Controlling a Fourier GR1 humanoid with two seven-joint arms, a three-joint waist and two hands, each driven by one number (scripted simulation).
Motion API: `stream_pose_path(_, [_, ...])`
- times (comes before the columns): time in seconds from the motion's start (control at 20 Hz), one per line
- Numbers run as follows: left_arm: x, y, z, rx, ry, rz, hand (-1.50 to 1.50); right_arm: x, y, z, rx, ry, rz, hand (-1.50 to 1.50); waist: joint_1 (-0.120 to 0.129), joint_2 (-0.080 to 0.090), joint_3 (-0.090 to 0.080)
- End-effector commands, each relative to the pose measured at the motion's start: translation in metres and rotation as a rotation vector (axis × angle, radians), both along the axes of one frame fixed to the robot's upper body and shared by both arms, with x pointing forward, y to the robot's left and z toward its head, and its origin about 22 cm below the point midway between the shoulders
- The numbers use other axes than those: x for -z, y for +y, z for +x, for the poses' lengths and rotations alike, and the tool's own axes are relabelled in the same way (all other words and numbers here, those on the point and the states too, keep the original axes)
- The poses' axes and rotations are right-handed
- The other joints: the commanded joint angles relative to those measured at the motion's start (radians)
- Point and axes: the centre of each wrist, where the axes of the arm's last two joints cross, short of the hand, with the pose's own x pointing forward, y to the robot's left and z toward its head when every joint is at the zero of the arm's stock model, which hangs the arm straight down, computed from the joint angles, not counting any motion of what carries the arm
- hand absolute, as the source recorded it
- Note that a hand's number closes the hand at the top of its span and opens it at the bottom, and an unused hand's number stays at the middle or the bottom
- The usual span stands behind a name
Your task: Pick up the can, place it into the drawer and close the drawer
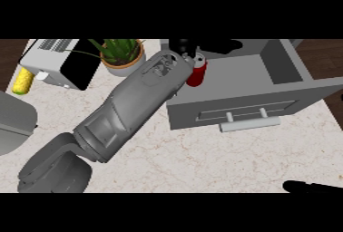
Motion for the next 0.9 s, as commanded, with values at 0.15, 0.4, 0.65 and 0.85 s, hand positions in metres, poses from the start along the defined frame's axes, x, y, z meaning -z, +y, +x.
stream_pose_path(0.15, [-0.01, -0.006, -0.003, 0.012, -0.02, -0.066, -1.5, -0.008, 0.012, 0.007, 0.002, -0.051, -0.188, -1.5, 0.029, -0.004, 0.0])
stream_pose_path(0.4, [-0.018, -0.012, -0.006, 0.014, -0.065, -0.069, -1.5, -0.005, 0.017, 0.019, 0.052, -0.044, -0.413, -1.5, 0.068, -0.013, -0.001])
stream_pose_path(0.65, [-0.012, -0.006, -0.002, 0.015, -0.057, -0.071, -1.5, 0.008, 0.042, 0.03, 0.101, -0.046, -0.593, -1.5, 0.095, -0.019, -0.002])
stream_pose_path(0.85, [-0.02, -0.011, -0.006, 0.008, -0.042, -0.086, -1.5, 0.031, 0.055, 0.044, 0.117, 0.009, -0.705, -1.5, 0.114, -0.026, -0.002])
